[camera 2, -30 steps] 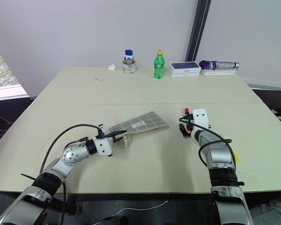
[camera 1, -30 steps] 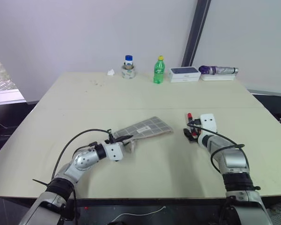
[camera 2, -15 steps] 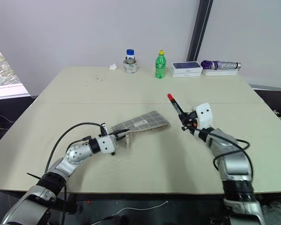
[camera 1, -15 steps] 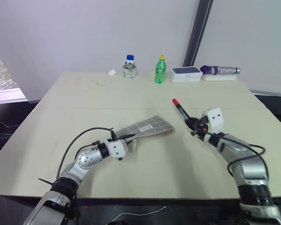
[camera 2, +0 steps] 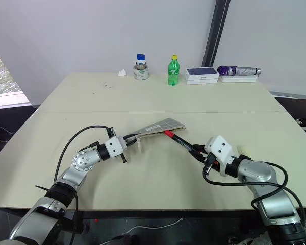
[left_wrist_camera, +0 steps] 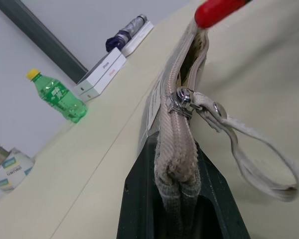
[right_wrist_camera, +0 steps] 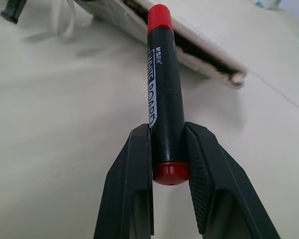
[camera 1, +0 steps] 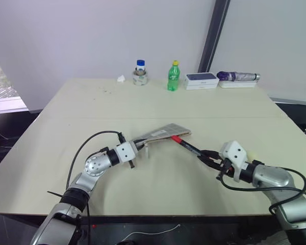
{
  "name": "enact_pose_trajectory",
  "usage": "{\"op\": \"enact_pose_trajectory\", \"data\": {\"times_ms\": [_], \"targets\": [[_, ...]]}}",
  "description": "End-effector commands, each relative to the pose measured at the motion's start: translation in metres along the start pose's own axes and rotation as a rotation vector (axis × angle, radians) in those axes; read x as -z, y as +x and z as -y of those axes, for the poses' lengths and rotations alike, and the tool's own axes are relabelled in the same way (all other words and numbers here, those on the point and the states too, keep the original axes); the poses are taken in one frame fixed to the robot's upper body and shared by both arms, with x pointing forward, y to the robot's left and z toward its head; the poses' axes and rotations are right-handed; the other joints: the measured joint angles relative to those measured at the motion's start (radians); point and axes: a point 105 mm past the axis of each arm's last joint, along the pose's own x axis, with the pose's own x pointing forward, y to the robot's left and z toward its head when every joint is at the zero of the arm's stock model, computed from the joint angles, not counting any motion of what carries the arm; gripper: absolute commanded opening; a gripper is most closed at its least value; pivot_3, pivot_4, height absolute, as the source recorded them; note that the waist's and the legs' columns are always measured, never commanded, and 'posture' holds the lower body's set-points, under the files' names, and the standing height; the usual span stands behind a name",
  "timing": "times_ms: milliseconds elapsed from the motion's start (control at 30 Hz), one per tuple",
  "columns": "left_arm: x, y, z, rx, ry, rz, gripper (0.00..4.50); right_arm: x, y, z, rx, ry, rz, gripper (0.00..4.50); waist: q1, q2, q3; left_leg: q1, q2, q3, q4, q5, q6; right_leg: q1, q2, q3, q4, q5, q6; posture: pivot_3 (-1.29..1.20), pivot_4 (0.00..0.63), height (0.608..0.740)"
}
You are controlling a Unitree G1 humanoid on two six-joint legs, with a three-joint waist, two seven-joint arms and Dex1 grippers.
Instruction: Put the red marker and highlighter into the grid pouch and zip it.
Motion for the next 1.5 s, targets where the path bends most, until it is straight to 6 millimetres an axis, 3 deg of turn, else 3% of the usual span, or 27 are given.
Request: {"op": "enact_pose_trajectory", "data": {"times_ms": [33,333,600,800,900,1067,1300,1500], "targets": [[-0.008,-0.001,-0.006,-0.011,0.034,0.039,0.00,-0.007,0.004,0.007,0.026,-0.057,0.013,0.39,0.000,0.000,0.000,0.000,0.000,0.000,0.000,0.000,0.000,0.000,0.000,0.000,0.000,0.000,0.000,0.00,0.150,0.740],[-0.007,-0.005,0.001,0.011,0.058,0.034,0.00,0.005,0.005,0.009,0.012,-0.137,-0.052,0.39,-0.001,0.000,0.000,0.000,0.000,0.000,0.000,0.000,0.000,0.000,0.000,0.000,0.000,0.000,0.000,0.00,0.150,0.740],[-0.019,0.000,0.015,0.181,0.264,0.074,0.00,-0.019,0.029,-0.004,-0.088,-0.381,-0.032,0.39,-0.001,0.000,0.000,0.000,0.000,0.000,0.000,0.000,0.000,0.000,0.000,0.000,0.000,0.000,0.000,0.00,0.150,0.740],[-0.036,0.007,0.018,0.235,0.318,0.151,0.00,-0.030,0.051,-0.022,-0.203,-0.631,-0.026,0.39,-0.001,0.000,0.000,0.000,0.000,0.000,0.000,0.000,0.000,0.000,0.000,0.000,0.000,0.000,0.000,0.00,0.150,0.740],[-0.043,0.008,0.017,0.238,0.323,0.180,0.00,-0.037,0.059,-0.023,-0.199,-0.677,0.012,0.39,-0.001,0.000,0.000,0.000,0.000,0.000,0.000,0.000,0.000,-0.001,0.000,0.000,0.000,0.000,0.000,0.00,0.150,0.740],[-0.050,0.001,0.020,0.251,0.309,0.231,0.00,-0.033,0.063,-0.028,-0.218,-0.762,0.029,0.39,-0.001,0.000,0.000,0.000,0.000,0.000,0.000,0.000,-0.001,-0.001,0.000,0.000,0.000,0.000,0.000,0.00,0.150,0.740],[-0.043,-0.007,0.021,0.255,0.288,0.202,0.00,-0.011,0.055,-0.022,-0.235,-0.766,-0.045,0.39,-0.001,0.000,0.000,0.000,0.000,0.000,0.001,0.001,-0.001,0.000,0.000,0.000,0.000,0.000,0.000,0.00,0.150,0.740],[-0.036,-0.008,0.018,0.243,0.285,0.165,0.00,-0.014,0.043,-0.014,-0.196,-0.709,-0.046,3.34,-0.002,0.000,0.000,0.000,0.000,0.000,0.001,0.001,-0.001,0.000,0.000,0.000,0.000,0.000,0.000,0.00,0.150,0.740]]}}
